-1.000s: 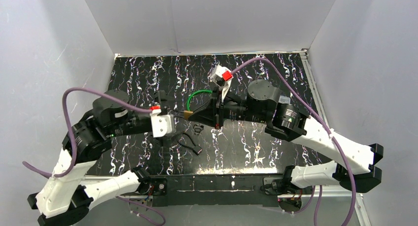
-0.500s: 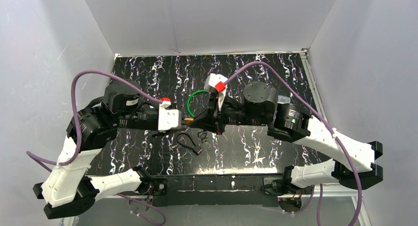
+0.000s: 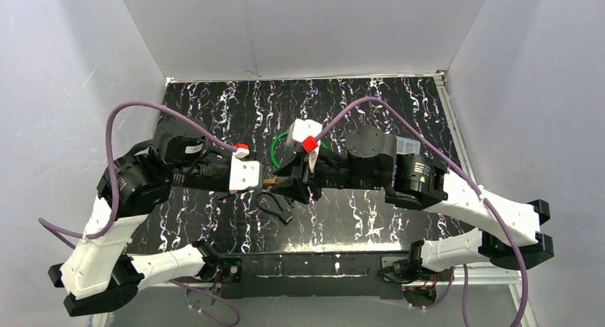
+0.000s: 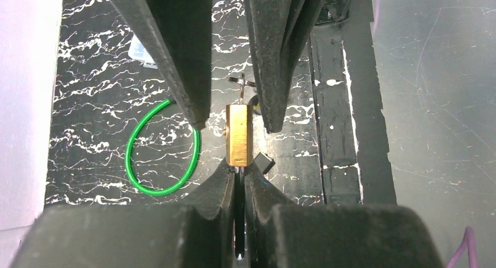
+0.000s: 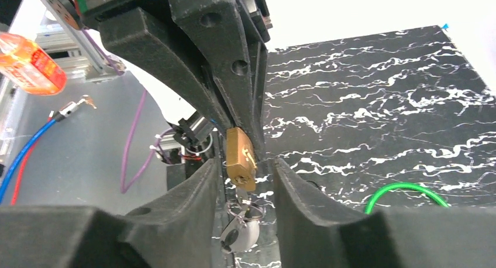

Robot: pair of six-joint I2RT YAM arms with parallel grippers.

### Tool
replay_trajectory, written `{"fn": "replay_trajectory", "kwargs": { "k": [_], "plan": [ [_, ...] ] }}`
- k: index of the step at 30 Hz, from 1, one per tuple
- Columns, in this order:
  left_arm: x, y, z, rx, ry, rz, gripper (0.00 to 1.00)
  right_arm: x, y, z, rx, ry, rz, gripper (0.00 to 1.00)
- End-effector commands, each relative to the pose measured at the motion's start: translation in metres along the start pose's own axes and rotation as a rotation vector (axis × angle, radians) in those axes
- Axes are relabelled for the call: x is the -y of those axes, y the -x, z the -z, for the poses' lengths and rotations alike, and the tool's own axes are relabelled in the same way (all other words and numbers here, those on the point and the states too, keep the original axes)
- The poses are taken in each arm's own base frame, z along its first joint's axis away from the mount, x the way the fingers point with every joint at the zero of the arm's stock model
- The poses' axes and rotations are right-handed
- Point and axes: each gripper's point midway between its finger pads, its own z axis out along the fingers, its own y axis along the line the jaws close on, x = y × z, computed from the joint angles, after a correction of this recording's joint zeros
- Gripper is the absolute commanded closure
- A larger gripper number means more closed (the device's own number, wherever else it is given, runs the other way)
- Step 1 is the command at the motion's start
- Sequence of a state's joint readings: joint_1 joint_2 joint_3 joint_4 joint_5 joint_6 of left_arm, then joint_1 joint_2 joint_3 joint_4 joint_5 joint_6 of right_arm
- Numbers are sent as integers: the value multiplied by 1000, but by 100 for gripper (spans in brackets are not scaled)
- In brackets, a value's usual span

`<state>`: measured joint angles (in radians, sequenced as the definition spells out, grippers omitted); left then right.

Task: Unlock with the key
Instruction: Unlock the lock.

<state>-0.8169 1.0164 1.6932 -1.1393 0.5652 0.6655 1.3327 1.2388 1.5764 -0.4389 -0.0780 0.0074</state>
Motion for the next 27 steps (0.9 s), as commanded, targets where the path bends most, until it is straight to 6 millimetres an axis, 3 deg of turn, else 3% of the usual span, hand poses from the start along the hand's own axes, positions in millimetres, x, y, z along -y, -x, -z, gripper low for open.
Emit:
{"fn": "replay_trajectory", "kwargs": {
  "k": [1, 7, 12, 17, 27],
  "plan": [
    [1, 6, 5, 28, 12, -15, 100, 3, 38, 16, 117, -31, 6, 50],
    [2, 6, 8, 25, 20, -20, 100, 10, 49, 49, 163, -98, 17, 44],
    [2, 7, 8, 28, 15, -25, 100, 9, 49, 64, 170, -99, 20, 52],
    [2, 9, 7, 31, 6, -27, 100, 1, 43, 54, 140, -51, 19, 63],
    [-1, 12, 9, 33, 15, -34, 100, 0, 38, 29, 101, -25, 18, 65]
  ]
}}
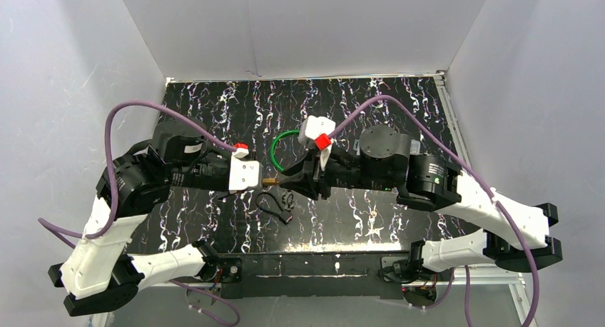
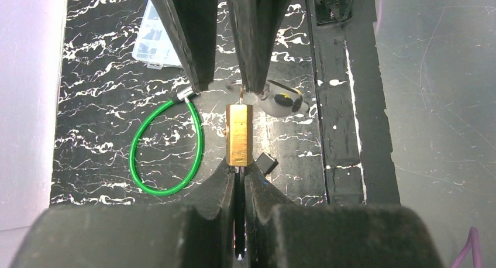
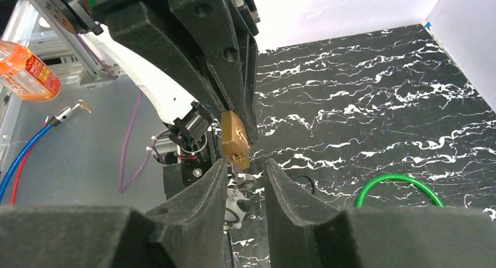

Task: Unlock with the key
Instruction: Unlock the lock.

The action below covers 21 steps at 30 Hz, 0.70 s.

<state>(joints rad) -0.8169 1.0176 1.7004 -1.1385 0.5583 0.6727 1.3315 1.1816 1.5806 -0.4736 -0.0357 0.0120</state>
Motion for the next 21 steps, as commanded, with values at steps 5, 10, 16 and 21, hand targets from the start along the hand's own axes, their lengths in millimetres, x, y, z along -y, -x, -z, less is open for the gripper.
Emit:
{"fn": "replay_trajectory", "kwargs": {
  "k": [5, 10, 16, 21],
  "plan": [
    [2, 11, 8, 33, -1, -29, 100, -1, 25, 2, 65, 8, 16, 76],
    [3, 10, 9, 32, 4, -32, 100, 0, 18, 0, 48, 1, 14, 86],
    [3, 10, 10, 33, 11, -31, 100, 2, 15, 2, 41, -11, 13, 81],
    [2, 10, 11, 32, 21, -34, 100, 3, 13, 5, 37, -15, 12, 69]
  ]
}}
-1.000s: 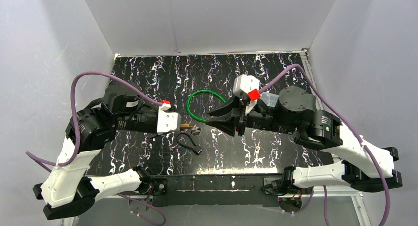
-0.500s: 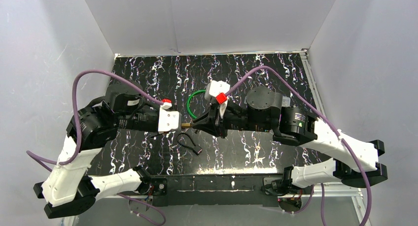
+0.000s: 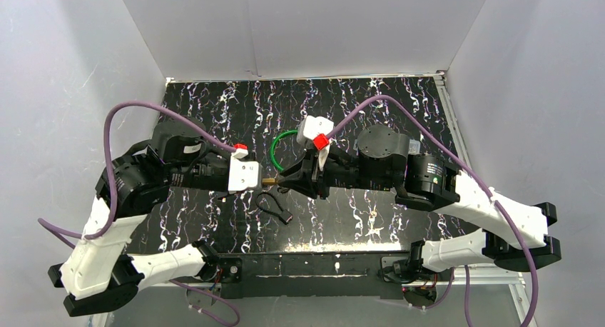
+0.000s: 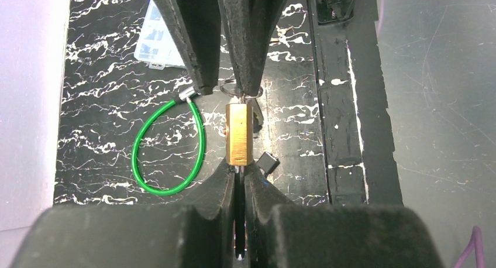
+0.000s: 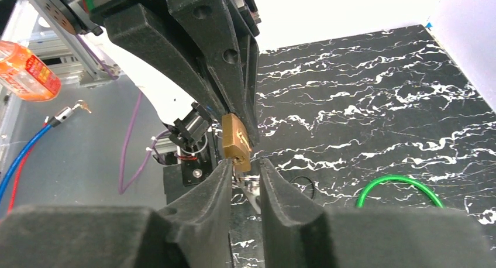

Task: Unlock with the key
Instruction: Unlock the lock.

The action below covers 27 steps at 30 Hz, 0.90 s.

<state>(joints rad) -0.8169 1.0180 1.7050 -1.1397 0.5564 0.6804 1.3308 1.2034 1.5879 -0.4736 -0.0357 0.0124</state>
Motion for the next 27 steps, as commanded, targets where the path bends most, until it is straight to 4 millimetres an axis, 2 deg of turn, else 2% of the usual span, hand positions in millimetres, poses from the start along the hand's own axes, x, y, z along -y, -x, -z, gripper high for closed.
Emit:
{"fn": "replay_trajectory", "kwargs": {
  "k": [1, 9, 15, 17, 21, 23, 25, 27],
  "plan": [
    [1, 10, 11, 30, 22, -28, 100, 1, 16, 12, 49, -14, 14, 67],
    [-2, 9, 15, 20, 48, -53, 100, -1, 8, 14, 32, -8, -11, 57],
    [1, -2, 14, -19, 36, -40, 100, -4, 3, 16, 6, 3, -38, 49],
    [-6, -8, 9, -42, 69, 11, 100, 0, 6, 21, 25, -26, -49, 47],
    [5, -16, 6, -55, 28, 27, 100, 11, 5, 35, 46, -106, -99, 47],
    [7, -18, 7, -60, 27, 31, 100, 5, 12, 42, 22, -81, -152, 45],
    [12, -20, 6, -62, 2, 51, 100, 11, 6, 42, -39, -129, -195, 40],
    [11, -17, 7, -50, 12, 38, 100, 14, 3, 44, -35, -151, -203, 40]
  ]
}}
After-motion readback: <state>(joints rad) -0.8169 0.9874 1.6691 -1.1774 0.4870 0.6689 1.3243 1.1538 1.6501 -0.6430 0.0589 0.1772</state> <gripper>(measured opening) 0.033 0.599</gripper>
